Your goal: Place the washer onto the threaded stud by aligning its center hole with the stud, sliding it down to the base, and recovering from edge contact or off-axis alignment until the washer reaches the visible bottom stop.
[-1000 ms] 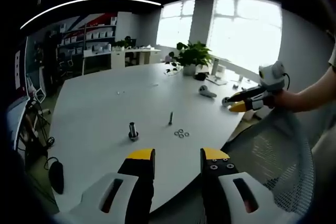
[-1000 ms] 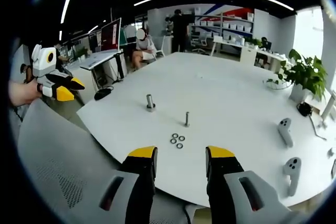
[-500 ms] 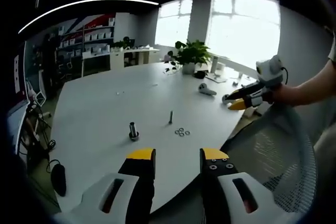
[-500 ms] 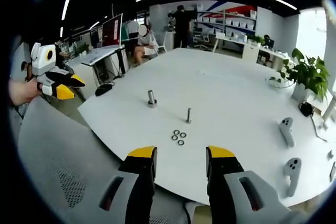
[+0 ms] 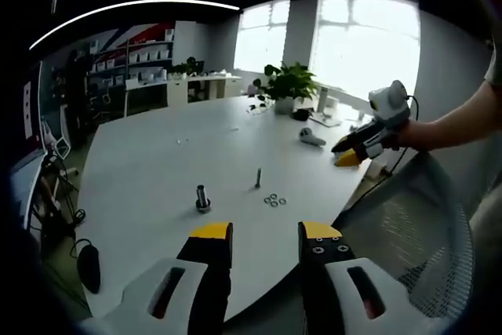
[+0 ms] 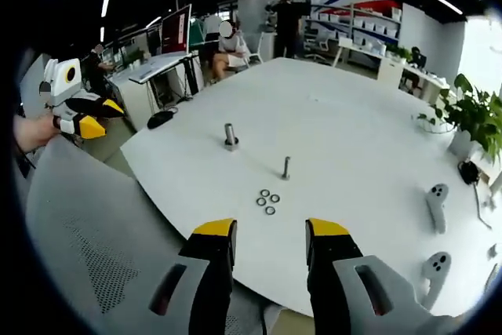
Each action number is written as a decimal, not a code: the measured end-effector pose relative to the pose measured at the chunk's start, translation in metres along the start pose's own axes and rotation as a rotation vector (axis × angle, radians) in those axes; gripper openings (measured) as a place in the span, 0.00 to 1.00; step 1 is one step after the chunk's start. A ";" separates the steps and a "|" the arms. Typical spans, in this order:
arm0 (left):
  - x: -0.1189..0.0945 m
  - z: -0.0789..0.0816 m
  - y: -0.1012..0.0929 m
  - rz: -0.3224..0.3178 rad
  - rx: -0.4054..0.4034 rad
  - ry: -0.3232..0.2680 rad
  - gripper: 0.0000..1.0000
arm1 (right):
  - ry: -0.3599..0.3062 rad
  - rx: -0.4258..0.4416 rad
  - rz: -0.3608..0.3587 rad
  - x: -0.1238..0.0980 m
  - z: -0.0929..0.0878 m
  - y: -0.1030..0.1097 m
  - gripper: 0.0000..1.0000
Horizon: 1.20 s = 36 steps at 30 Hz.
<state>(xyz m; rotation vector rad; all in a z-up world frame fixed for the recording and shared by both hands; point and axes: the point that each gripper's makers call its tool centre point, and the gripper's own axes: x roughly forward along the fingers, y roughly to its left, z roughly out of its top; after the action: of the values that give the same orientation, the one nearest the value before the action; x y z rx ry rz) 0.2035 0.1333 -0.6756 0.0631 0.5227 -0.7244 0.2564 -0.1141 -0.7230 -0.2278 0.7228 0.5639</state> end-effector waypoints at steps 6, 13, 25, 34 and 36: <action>0.001 -0.002 -0.002 0.000 0.018 0.012 0.32 | 0.015 0.005 0.027 0.014 0.004 0.000 0.36; 0.002 -0.007 0.000 0.012 0.032 0.037 0.31 | 0.075 -0.025 0.066 0.033 -0.006 0.002 0.36; 0.002 -0.009 0.001 0.016 0.036 0.044 0.31 | 0.158 -0.042 0.101 0.063 -0.020 -0.005 0.35; 0.001 -0.009 0.004 0.031 0.027 0.046 0.31 | 0.206 -0.059 0.133 0.085 -0.028 0.003 0.35; 0.001 -0.009 0.005 0.034 0.029 0.046 0.31 | 0.240 -0.091 0.146 0.092 -0.033 0.005 0.35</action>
<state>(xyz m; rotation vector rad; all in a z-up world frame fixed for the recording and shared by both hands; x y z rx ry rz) 0.2035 0.1381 -0.6847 0.1159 0.5539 -0.6984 0.2911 -0.0850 -0.8098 -0.3329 0.9524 0.7174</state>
